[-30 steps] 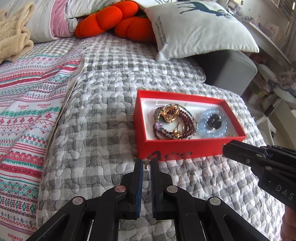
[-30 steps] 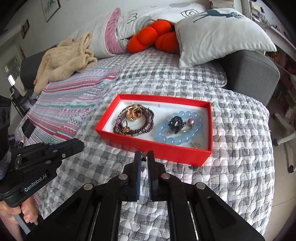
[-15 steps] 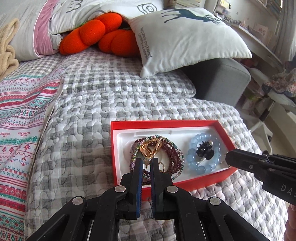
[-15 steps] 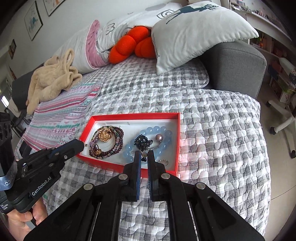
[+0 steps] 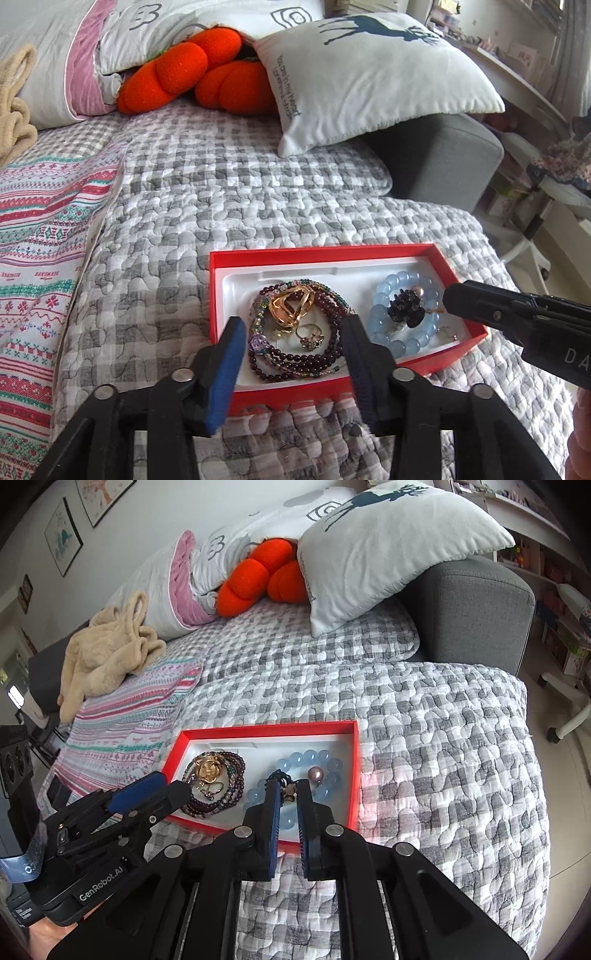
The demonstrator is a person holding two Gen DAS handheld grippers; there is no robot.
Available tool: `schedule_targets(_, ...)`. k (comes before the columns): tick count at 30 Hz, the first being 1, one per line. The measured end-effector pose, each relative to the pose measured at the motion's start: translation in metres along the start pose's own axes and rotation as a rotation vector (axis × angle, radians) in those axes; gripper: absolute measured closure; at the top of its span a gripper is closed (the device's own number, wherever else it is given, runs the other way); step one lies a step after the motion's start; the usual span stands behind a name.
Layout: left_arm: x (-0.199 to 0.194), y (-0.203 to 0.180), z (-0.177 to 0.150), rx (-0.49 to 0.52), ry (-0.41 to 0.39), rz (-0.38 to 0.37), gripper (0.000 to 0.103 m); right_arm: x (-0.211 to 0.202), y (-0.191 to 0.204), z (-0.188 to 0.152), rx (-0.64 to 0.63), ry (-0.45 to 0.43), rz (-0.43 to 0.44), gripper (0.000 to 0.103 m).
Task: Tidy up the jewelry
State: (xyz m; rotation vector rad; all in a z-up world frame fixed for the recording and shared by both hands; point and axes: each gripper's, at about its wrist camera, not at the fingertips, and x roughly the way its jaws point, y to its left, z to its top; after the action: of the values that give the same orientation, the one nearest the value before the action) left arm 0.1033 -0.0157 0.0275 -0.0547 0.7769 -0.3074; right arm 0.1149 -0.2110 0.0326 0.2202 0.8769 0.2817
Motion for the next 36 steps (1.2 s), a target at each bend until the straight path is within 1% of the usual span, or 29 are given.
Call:
schedule_targets(1, -0.004, 0.001, 0.0, -0.004, -0.005, 0.01, 0.046, -0.002, -0.001, 0.001, 0.006, -0.005, 0.002, 0.073)
schedule_targets(2, -0.007, 0.003, -0.001, -0.009, -0.006, 0.022, 0.044, -0.004, -0.003, 0.002, 0.016, -0.006, 0.006, 0.062)
schedule_targets(3, -0.011, 0.005, -0.003, -0.016, -0.005, 0.033, 0.039, -0.006, -0.005, 0.002, 0.027, -0.008, 0.009, 0.055)
schedule_targets(4, -0.014, 0.008, -0.005, -0.027, -0.005, 0.056, 0.031, -0.009, -0.007, 0.001, 0.033, -0.009, 0.009, 0.054)
schedule_targets(5, -0.017, 0.01, -0.008, -0.041, -0.001, 0.086, 0.027, -0.011, -0.008, 0.0, 0.034, -0.007, 0.002, 0.054)
schedule_targets(7, -0.023, 0.015, -0.014, -0.064, 0.006, 0.12, 0.02, -0.016, -0.009, -0.002, 0.033, 0.0, -0.015, 0.054)
schedule_targets(9, -0.029, 0.017, -0.022, -0.076, 0.029, 0.154, 0.016, -0.02, -0.01, -0.007, 0.033, 0.011, -0.029, 0.054)
schedule_targets(13, -0.044, 0.018, -0.04, -0.064, 0.064, 0.227, 0.009, -0.033, -0.006, -0.022, -0.001, 0.036, -0.072, 0.052)
schedule_targets(15, -0.053, 0.019, -0.049, -0.062, 0.083, 0.251, 0.007, -0.04, -0.003, -0.03, -0.017, 0.044, -0.086, 0.046)
schedule_targets(18, -0.068, 0.019, -0.06, -0.053, 0.098, 0.262, 0.005, -0.05, 0.0, -0.041, -0.03, 0.053, -0.081, 0.036)
schedule_targets(23, -0.088, 0.028, -0.074, -0.054, 0.091, 0.265, 0.003, -0.06, 0.008, -0.06, -0.073, 0.065, -0.122, 0.034)
schedule_targets(27, -0.098, 0.035, -0.08, -0.055, 0.093, 0.271, 0.003, -0.061, 0.013, -0.074, -0.083, 0.092, -0.154, 0.031)
schedule_targets(30, -0.103, 0.04, -0.083, -0.057, 0.086, 0.279, 0.001, -0.059, 0.017, -0.081, -0.098, 0.114, -0.173, 0.029)
schedule_targets(36, -0.105, 0.044, -0.086, -0.055, 0.075, 0.299, 0.001, -0.054, 0.028, -0.088, -0.119, 0.119, -0.207, 0.024)
